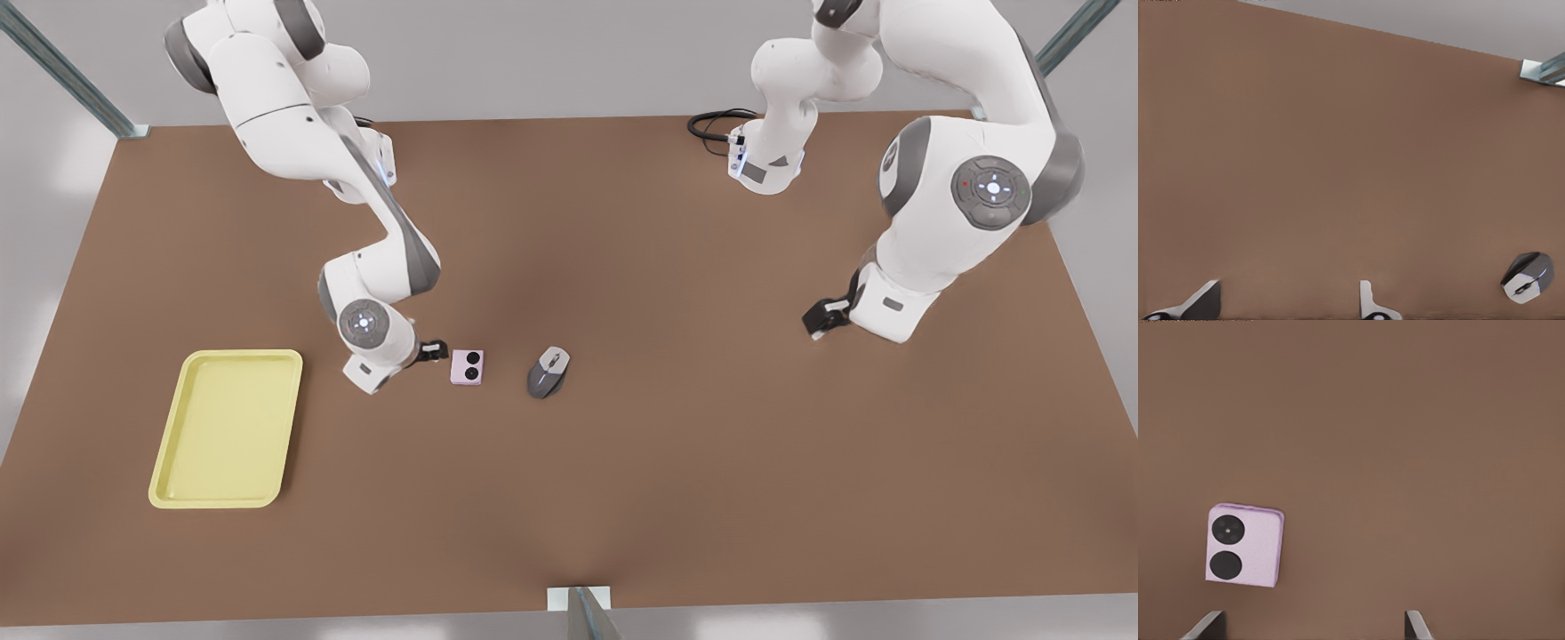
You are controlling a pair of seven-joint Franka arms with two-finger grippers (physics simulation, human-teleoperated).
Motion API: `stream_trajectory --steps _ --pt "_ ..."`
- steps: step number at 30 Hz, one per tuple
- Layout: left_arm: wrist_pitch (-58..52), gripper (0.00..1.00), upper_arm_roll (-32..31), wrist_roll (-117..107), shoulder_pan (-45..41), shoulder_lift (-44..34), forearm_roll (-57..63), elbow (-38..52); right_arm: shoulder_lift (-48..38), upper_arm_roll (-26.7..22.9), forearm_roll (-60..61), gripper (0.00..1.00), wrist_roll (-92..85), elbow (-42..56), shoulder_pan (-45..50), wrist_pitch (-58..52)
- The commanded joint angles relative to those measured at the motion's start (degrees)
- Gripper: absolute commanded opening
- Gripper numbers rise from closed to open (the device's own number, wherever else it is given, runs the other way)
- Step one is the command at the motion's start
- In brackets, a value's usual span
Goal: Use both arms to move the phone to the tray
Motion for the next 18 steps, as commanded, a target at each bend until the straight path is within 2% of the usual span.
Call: stream_trajectory --steps 1,2,11,18 --pt "-1.9 1.0 -0.8 29.7 0.6 -3.3 1.7 -3.9 2.1 0.0 0.1 1.0 24.1 0.5 0.7 8.3" --pt "-0.6 1.0 -3.0 30.5 2.8 -3.8 1.9 -5.2 2.8 -0.1 0.1 1.0 24.1 0.4 0.9 9.4" --pt "0.2 1.0 -3.0 29.0 2.8 0.6 2.3 -4.7 11.2 -1.3 1.7 1.0 29.9 3.6 5.6 14.9" --pt "0.4 1.0 -3.0 28.9 2.8 1.4 2.3 -4.6 11.6 -1.7 1.8 1.0 21.4 2.7 5.7 15.3"
